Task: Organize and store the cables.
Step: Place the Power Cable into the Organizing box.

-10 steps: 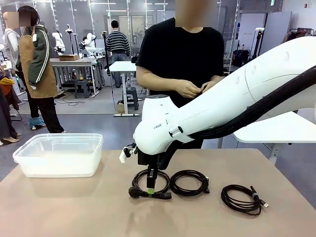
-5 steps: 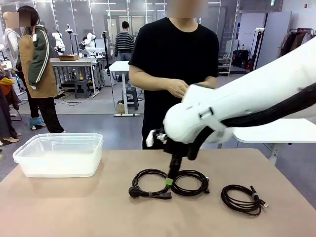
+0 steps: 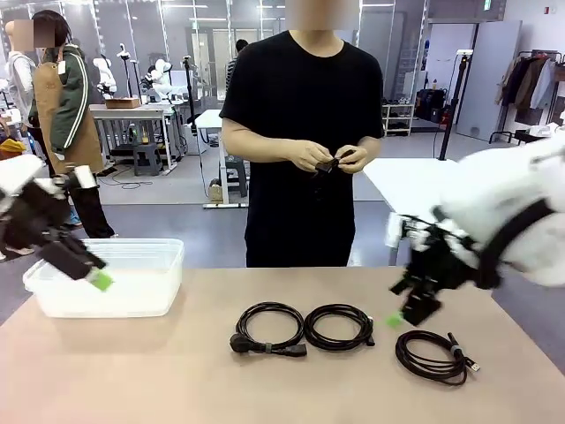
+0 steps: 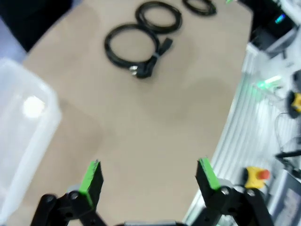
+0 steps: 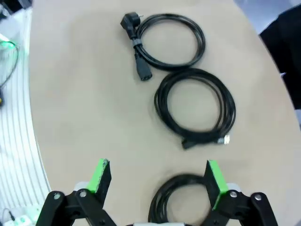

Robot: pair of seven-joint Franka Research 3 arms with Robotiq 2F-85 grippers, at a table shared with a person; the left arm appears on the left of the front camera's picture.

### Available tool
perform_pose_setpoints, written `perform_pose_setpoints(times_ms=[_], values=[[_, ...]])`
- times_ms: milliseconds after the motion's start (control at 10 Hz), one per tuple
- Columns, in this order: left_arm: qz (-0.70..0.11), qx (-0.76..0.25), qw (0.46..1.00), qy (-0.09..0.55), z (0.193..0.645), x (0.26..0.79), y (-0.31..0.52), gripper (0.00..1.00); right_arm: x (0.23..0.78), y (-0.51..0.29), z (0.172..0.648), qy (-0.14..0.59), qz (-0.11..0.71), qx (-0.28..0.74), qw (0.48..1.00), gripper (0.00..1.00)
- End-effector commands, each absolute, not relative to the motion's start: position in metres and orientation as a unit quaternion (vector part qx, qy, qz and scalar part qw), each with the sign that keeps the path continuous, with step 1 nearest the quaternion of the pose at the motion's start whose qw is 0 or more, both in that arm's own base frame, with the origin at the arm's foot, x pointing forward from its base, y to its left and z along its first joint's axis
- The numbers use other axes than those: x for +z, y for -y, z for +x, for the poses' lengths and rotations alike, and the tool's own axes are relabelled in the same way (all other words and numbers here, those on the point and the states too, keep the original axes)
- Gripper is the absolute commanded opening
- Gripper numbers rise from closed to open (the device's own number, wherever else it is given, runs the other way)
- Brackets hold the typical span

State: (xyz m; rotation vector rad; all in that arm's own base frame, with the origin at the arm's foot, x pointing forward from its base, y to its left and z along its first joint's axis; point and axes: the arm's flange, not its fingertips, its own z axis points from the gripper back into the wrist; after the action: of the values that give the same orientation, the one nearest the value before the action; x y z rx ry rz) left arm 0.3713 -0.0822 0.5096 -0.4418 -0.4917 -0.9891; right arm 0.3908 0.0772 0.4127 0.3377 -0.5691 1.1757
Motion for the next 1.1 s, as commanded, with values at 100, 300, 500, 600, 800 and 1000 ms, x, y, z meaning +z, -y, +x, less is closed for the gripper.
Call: perform_pose_setpoints(times_ms=[100, 300, 500, 600, 800, 1000], values=[[-0.166, -0.5, 0.826, 0.202, 0.388, 0.511, 0.154, 1.0, 0.395, 0.016, 0.342, 0.323, 0.204, 0.526, 0.76, 1.0], [-0.112, -0.519, 0.825, 0.193, 0.397, 0.498, 0.206, 1.0, 0.375, 0.082, 0.316, 0.349, 0.263, 0.527, 0.729, 1.0], [-0.106, -0.564, 0.799, 0.18, 0.402, 0.484, 0.261, 1.0, 0.349, 0.145, 0.285, 0.401, 0.284, 0.507, 0.708, 1.0], [-0.091, -0.576, 0.793, 0.177, 0.402, 0.478, 0.285, 1.0, 0.338, 0.168, 0.27, 0.419, 0.285, 0.495, 0.706, 1.0], [-0.08, -0.592, 0.786, 0.159, 0.403, 0.463, 0.32, 1.0, 0.32, 0.192, 0.246, 0.45, 0.288, 0.472, 0.702, 1.0], [-0.071, -0.608, 0.778, 0.142, 0.402, 0.453, 0.333, 1.0, 0.307, 0.192, 0.235, 0.467, 0.287, 0.452, 0.704, 1.0]])
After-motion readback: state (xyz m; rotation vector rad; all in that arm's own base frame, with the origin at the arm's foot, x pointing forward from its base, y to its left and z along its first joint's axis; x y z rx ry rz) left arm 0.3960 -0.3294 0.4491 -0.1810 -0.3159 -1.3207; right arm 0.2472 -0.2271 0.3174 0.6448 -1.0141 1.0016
